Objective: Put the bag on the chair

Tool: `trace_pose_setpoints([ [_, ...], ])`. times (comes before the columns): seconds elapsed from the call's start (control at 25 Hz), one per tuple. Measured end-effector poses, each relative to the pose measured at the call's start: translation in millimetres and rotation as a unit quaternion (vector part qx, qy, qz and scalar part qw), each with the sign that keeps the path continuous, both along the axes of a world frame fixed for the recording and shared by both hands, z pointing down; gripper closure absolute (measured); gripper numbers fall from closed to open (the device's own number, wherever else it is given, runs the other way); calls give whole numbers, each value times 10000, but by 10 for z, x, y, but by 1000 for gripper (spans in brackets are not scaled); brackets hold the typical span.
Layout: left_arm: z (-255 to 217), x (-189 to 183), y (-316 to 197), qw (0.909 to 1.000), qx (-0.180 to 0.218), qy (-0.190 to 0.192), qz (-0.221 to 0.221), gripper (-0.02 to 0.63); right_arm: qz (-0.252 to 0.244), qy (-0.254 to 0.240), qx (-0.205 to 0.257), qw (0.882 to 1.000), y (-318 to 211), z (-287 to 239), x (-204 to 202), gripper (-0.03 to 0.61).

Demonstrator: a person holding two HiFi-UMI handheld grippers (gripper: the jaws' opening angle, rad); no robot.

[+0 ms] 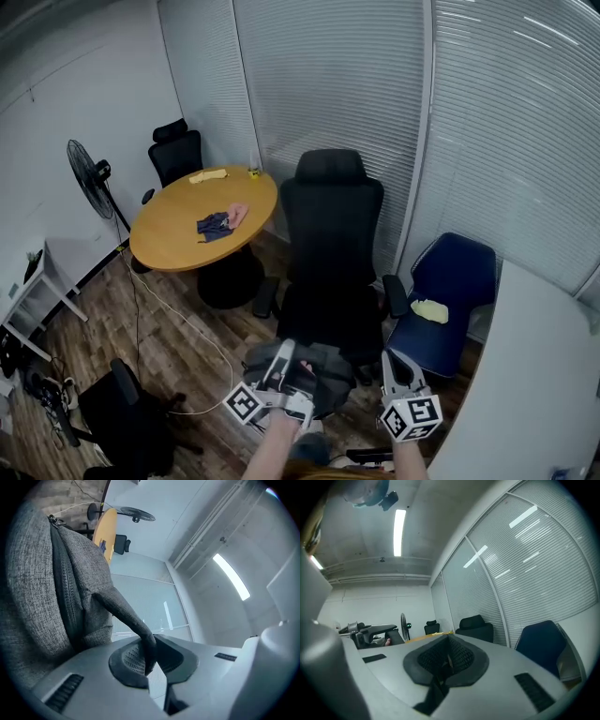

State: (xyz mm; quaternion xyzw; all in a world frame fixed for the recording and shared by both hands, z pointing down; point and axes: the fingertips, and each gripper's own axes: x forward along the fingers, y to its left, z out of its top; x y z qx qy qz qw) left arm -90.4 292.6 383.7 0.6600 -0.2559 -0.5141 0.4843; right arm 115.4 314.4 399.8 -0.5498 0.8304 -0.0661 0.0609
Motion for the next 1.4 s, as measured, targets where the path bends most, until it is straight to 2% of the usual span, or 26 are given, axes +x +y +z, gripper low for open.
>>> trace_pose_setpoints([
  [0.32,120,21,-693,10000,-51,10,44,571,-41,-41,-150,9999,-656,188,28,568],
  [0.52,279,66,-1610,9997,-193,25,178,571,8,-59,-314,9995,-1553,293,25,568],
  [0.64,386,101,-2123,9987,-305,-40,411,572,125,-109,-394,9991,-2059,352,1,568],
  [0.96,362,81,-3448,9955,-113,19,937,574,403,-128,-605,9973,-3288,420,-125,568],
  [1.12,313,4,-3918,9948,44,76,1017,574,571,-81,-609,9965,-3616,420,-147,568],
  [1.4,246,-92,-4424,9941,9,438,989,572,727,46,-613,9955,-3915,319,-153,568],
])
